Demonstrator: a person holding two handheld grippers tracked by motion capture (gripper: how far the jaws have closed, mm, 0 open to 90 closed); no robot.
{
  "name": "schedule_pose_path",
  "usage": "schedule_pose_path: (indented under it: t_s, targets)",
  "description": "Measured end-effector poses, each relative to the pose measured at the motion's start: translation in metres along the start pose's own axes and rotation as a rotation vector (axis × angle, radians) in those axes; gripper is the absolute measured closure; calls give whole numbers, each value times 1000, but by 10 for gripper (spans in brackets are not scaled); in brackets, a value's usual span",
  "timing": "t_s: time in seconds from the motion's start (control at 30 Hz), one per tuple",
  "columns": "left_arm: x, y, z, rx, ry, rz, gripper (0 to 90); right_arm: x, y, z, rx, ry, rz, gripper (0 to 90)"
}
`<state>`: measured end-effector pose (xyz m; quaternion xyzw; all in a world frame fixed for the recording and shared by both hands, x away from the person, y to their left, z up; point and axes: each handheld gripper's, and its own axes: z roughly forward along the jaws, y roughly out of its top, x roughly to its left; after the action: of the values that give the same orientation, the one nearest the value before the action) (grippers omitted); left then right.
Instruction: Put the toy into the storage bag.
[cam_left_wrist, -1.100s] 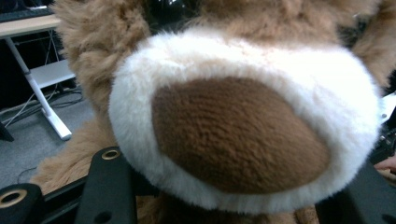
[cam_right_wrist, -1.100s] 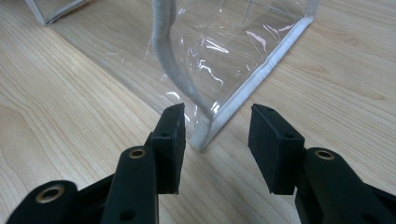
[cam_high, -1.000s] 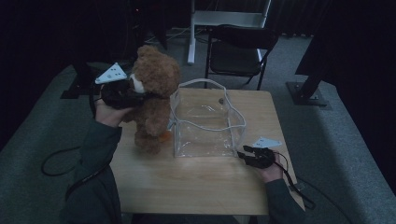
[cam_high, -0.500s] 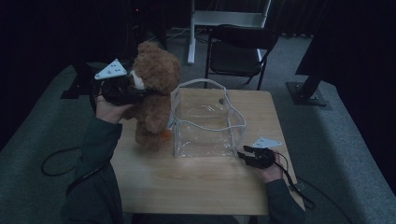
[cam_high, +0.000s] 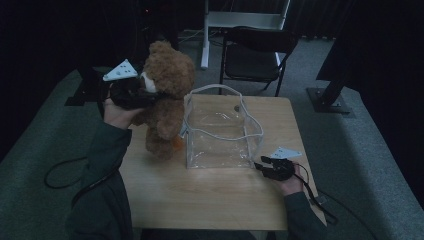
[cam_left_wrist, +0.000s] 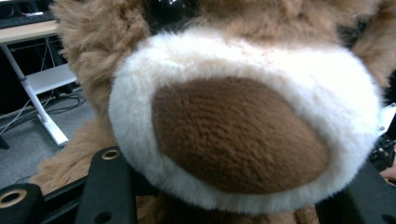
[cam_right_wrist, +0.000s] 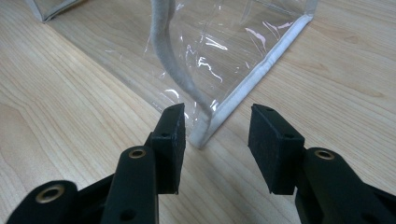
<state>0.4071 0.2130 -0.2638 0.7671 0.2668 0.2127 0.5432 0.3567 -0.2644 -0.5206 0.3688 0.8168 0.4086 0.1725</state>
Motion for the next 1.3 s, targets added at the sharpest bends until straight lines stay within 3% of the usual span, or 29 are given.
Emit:
schedule_pose_path:
  t_s: [1.3]
  targets:
    - [-1, 30, 14, 22, -19, 43, 438, -1, -2, 0, 1, 1, 5, 555]
